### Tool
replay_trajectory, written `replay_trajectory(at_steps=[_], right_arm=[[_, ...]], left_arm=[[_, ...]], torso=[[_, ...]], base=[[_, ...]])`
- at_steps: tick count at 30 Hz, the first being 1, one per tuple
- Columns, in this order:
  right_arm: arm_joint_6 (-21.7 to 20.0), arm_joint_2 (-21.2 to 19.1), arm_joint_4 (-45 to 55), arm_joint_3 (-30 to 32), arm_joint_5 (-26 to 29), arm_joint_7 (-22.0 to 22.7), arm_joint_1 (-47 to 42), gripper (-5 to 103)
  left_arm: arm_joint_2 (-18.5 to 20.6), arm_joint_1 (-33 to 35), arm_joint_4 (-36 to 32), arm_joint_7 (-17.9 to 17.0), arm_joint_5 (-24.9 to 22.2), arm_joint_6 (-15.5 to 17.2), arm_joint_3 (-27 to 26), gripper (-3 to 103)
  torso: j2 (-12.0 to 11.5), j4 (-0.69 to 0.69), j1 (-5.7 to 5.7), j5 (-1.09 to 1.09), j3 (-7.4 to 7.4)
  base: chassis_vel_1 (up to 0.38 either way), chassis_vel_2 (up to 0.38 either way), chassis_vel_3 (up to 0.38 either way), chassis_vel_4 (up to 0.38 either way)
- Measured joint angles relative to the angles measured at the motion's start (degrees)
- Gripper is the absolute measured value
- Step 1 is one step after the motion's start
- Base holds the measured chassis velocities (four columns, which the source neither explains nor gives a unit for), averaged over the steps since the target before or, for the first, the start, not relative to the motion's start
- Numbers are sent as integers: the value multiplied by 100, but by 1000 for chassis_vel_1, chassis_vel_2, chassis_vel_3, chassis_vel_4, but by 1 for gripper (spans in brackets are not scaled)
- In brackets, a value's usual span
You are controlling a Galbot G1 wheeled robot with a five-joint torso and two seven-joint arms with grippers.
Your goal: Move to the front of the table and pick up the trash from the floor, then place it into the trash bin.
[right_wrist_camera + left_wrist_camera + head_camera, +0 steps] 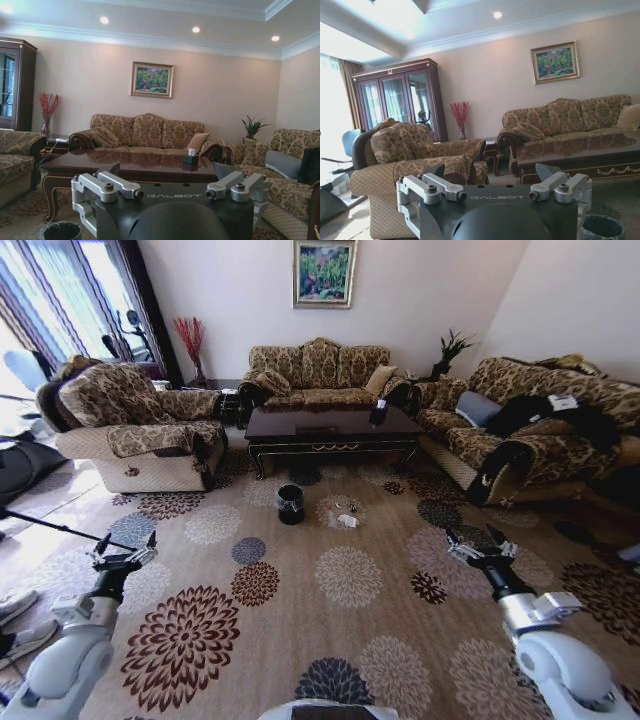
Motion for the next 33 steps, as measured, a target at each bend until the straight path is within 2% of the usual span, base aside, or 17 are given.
replay_trajectory(at_steps=[13, 19, 25, 33], right_arm=[[-5, 103, 5, -39, -35, 21, -36, 100], [-79, -19, -58, -50, 121, 94, 85, 100], [-176, -102, -44, -47, 340, 172, 185, 100], [-168, -30, -7, -46, 213, 144, 104, 100]], left_arm=[[5, 16, 14, 4, -46, -18, 9, 100], [19, 36, -16, 4, -147, 188, -13, 100], [-24, 41, -73, 16, -190, 366, -19, 100], [-67, 49, -127, 47, -167, 380, 30, 100]], torso=[[0, 0, 0, 0, 0], [-18, 0, -7, 0, -9], [-179, 0, -80, 0, -97], [-449, -1, -202, 0, -246]], base=[[0, 0, 0, 0], [0, 0, 0, 0], [0, 0, 0, 0], [0, 0, 0, 0]])
